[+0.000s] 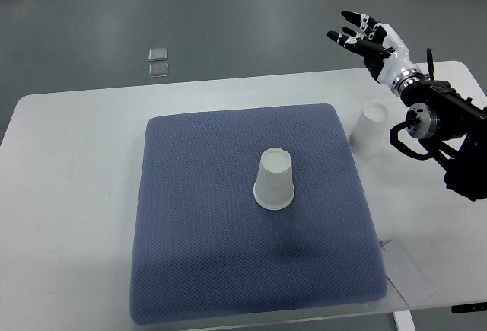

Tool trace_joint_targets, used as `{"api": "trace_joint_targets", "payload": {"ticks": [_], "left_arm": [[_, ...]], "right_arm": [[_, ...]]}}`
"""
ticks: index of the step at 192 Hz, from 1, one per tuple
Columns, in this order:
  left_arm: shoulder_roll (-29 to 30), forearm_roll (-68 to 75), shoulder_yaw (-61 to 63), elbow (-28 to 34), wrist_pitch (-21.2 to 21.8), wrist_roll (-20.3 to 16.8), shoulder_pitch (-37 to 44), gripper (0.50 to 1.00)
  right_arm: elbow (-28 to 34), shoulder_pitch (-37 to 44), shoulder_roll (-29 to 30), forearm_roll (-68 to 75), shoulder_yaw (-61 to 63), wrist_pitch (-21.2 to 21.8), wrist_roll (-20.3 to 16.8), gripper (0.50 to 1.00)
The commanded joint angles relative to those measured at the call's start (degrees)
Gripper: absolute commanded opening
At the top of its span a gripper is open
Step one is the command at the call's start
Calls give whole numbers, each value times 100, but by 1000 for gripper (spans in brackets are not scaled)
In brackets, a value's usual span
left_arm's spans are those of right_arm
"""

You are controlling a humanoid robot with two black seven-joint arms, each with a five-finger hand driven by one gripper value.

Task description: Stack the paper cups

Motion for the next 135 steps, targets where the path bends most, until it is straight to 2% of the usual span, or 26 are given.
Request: {"api": "trace_joint_targets", "payload": {"ticks": [1, 14, 55, 88, 135], "left_arm": [[0, 1, 0, 0, 0, -4, 0, 1000], [0, 1, 0, 0, 0, -4, 0, 1000], [0, 1, 0, 0, 0, -4, 0, 1000], [0, 1, 0, 0, 0, -4, 0, 1000], [0, 1, 0, 0, 0, 5, 0, 1000]], "right_arm": [[12, -29, -105, 0, 4, 244, 23, 913], [38, -55, -193, -9, 4, 482, 32, 913], [73, -64, -316, -44, -5, 499, 41, 911], [161, -29, -808, -105, -146, 675, 32, 911], [152, 121, -1582, -1046, -497, 1273, 59, 911]]}}
